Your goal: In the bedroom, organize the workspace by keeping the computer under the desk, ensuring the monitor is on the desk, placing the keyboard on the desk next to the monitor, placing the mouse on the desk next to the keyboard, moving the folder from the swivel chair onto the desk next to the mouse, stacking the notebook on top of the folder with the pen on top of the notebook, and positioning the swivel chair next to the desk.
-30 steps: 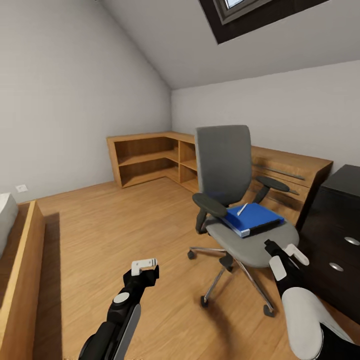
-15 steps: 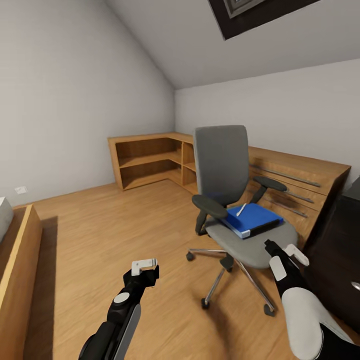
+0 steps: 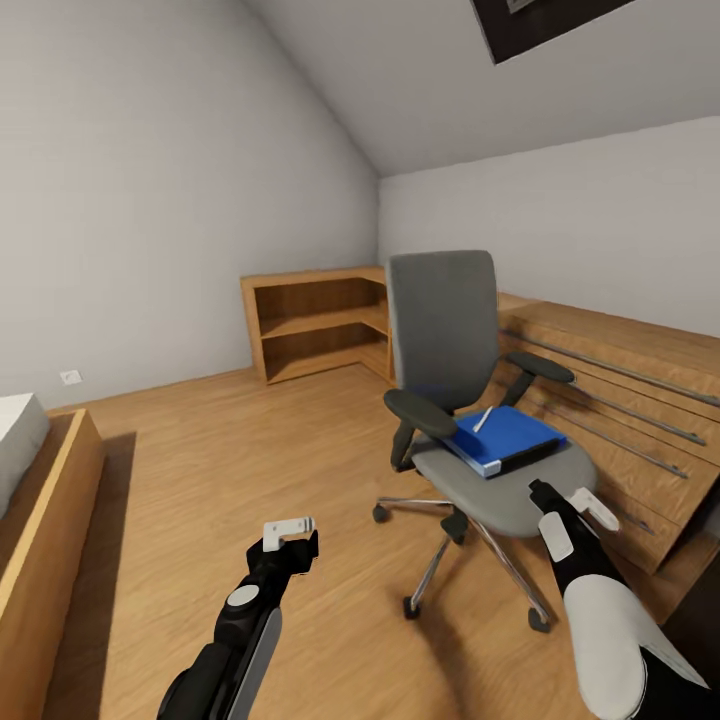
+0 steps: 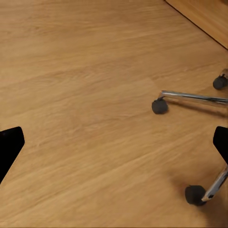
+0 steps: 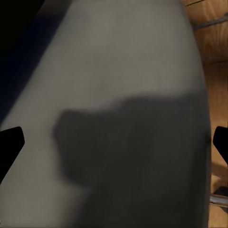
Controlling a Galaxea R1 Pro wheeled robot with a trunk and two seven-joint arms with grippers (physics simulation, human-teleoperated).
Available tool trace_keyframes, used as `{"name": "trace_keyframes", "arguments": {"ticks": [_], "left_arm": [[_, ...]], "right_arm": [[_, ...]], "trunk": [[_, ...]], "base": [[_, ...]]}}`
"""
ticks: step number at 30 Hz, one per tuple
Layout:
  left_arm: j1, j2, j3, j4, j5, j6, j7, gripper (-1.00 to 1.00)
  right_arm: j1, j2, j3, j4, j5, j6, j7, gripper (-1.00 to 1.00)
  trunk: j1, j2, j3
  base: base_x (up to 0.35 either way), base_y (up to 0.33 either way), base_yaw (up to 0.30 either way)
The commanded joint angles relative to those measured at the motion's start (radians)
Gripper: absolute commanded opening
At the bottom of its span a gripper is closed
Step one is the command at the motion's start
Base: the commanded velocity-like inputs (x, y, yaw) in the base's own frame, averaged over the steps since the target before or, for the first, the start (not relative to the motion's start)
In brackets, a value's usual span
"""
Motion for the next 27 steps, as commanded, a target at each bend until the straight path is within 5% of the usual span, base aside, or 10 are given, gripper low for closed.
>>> {"name": "trace_keyframes", "arguments": {"ticks": [1,11,20,27], "left_arm": [[-0.001,0.000,-0.003,-0.001,0.010,0.003,0.009,1.00],[-0.001,0.000,-0.003,-0.001,0.010,0.004,0.009,1.00],[-0.001,-0.001,-0.003,-0.001,0.011,0.004,0.009,1.00],[-0.001,-0.001,-0.003,-0.001,0.011,0.004,0.009,1.00]], "right_arm": [[0.000,0.001,0.003,0.011,-0.021,0.000,0.001,1.00],[0.000,0.002,0.003,0.012,-0.020,-0.001,0.001,1.00],[0.000,0.002,0.003,0.012,-0.020,-0.001,0.001,1.00],[0.000,0.002,0.003,0.014,-0.020,-0.001,0.002,1.00]], "trunk": [[0.000,0.000,-0.001],[0.000,0.000,-0.001],[0.000,0.000,-0.001],[0.000,0.000,-0.001]], "base": [[0.300,-0.073,0.036],[0.273,-0.029,0.066],[0.022,0.000,0.249],[-0.003,0.000,0.037]]}}
